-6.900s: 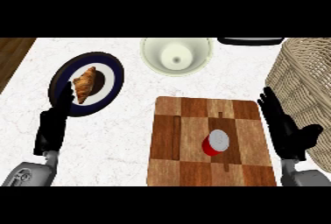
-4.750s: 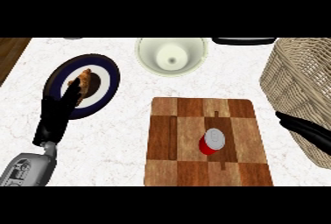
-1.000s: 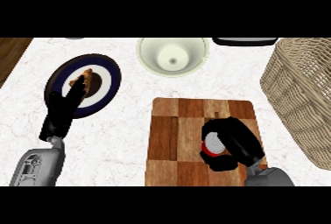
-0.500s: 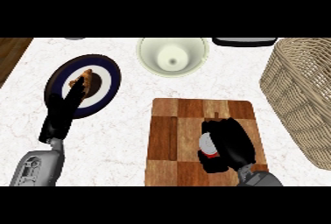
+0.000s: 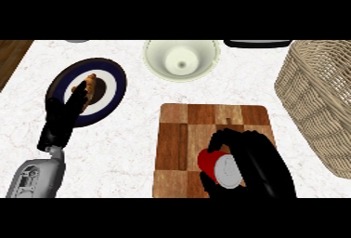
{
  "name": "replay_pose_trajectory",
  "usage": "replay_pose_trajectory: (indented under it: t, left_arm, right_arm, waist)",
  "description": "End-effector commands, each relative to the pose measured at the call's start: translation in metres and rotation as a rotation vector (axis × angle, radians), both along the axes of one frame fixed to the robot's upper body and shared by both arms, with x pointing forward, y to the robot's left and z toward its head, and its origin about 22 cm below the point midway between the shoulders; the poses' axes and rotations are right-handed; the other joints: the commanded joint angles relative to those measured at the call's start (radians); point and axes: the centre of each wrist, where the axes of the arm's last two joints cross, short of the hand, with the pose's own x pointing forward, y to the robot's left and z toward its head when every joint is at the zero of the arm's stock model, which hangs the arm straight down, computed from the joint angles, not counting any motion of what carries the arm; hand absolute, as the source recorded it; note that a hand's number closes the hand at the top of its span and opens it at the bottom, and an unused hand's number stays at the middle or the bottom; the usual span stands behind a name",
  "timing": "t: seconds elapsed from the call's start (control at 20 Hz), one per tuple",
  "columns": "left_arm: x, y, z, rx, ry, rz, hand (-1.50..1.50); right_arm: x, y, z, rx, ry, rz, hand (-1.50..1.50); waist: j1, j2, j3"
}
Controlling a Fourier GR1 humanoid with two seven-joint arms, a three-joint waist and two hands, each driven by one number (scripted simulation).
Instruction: Pick the can from the cutting board and place it in the basket
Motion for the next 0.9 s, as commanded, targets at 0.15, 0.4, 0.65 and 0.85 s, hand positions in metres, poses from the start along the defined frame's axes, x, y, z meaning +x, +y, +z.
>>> replay_pose_trajectory:
  t: [0.15, 0.4, 0.65, 0.85]
  left_arm:
    - [-0.002, -0.003, -0.001, 0.016, 0.007, -0.008, 0.00]
    - [0.013, -0.003, 0.001, 0.016, -0.019, 0.003, 0.00]
    - [0.000, -0.010, -0.008, 0.006, 0.003, 0.012, 0.00]
    - [0.002, -0.009, -0.006, 0.011, -0.004, 0.012, 0.00]
  right_arm:
    - [-0.034, -0.021, 0.090, 0.255, -0.151, -0.065, 1.50]
    - [-0.037, -0.031, 0.138, 0.282, -0.190, -0.134, 1.50]
    - [-0.020, -0.027, 0.183, 0.300, -0.203, -0.200, 1.50]
    - [0.010, -0.041, 0.219, 0.310, -0.242, -0.269, 1.50]
  waist:
    - [0.006, 0.002, -0.001]
    - [0.002, 0.003, -0.001]
    - [0.004, -0.002, -0.001]
    - [0.002, -0.001, -0.001]
